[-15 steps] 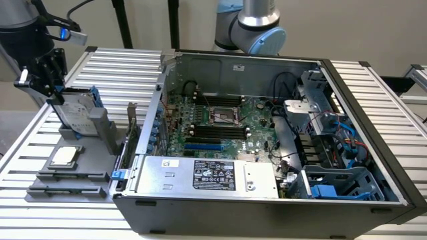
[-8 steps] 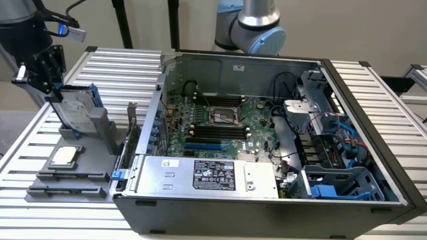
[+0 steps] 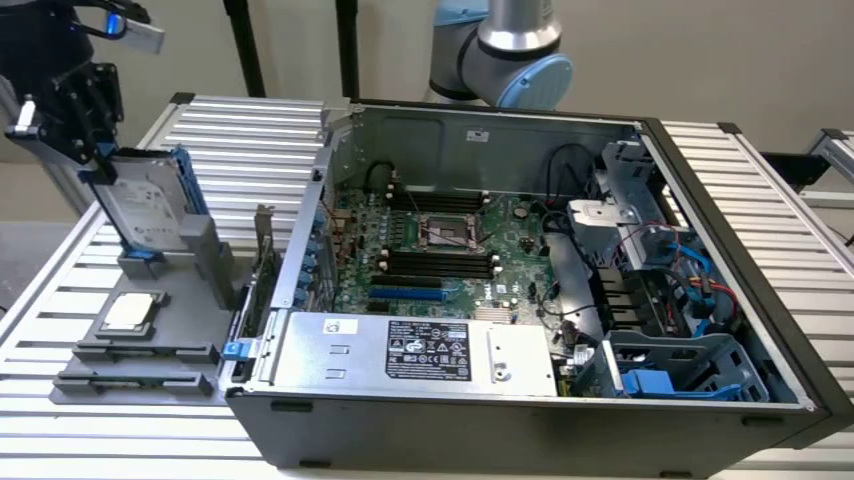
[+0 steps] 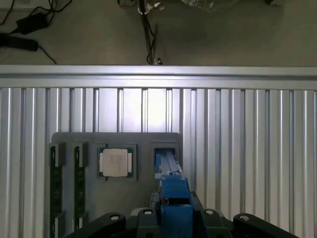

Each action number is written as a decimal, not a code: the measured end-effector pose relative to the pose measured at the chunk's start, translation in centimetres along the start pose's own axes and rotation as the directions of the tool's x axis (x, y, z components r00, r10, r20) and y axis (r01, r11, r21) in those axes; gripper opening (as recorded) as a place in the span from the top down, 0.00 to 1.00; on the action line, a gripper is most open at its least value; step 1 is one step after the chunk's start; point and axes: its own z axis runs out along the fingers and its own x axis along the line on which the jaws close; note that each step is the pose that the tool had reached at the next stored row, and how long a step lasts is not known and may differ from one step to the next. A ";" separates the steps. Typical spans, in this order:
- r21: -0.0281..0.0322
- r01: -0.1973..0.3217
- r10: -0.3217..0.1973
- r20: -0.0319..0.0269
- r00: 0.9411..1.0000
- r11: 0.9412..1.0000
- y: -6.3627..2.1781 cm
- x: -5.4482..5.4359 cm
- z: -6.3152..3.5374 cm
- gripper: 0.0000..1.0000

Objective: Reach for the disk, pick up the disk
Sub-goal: 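Pick up the disk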

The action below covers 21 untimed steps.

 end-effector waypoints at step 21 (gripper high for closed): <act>-0.006 0.000 0.000 0.001 1.000 1.000 -4.39 0.1 -9.60 0.68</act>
